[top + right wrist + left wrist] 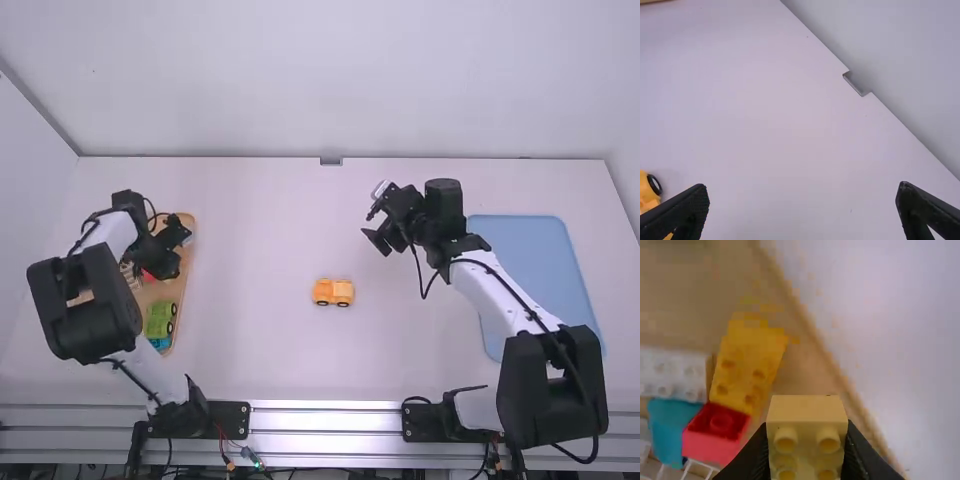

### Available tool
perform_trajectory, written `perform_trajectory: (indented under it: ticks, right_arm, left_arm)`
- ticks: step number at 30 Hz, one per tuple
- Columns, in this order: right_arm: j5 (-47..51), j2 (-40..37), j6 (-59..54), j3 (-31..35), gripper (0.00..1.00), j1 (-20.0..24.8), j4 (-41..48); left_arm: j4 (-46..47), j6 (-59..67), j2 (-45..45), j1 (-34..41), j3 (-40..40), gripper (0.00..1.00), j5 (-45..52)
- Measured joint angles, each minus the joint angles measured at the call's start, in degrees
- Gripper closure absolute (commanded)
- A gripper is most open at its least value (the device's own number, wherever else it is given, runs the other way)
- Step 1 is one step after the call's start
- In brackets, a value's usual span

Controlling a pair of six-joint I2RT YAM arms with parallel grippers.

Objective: Assemble lego blocks to make yellow taxi

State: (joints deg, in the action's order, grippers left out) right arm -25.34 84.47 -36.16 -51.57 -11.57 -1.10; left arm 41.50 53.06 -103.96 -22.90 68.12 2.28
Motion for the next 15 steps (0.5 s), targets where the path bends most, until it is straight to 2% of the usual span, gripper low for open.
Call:
perform_trajectory:
  ticks: [5,13,15]
  right_arm:
    - [-1.8,0.0,0.0,0.0,0.01,0.0,0.7]
    - [-4.2,0.0,0.0,0.0,0.01,0.0,3.8]
    - [-4.3,0.0,0.0,0.0,0.01,0.0,4.7]
  left_arm:
    - [1.6,3.3,5.9,10.9,-0.1,0.99,2.2]
    - [1.3,9.3,6.2,31.3,-1.0,0.99,3.9]
    - [1.3,10.5,5.8,34.3,-1.0,0.97,3.9]
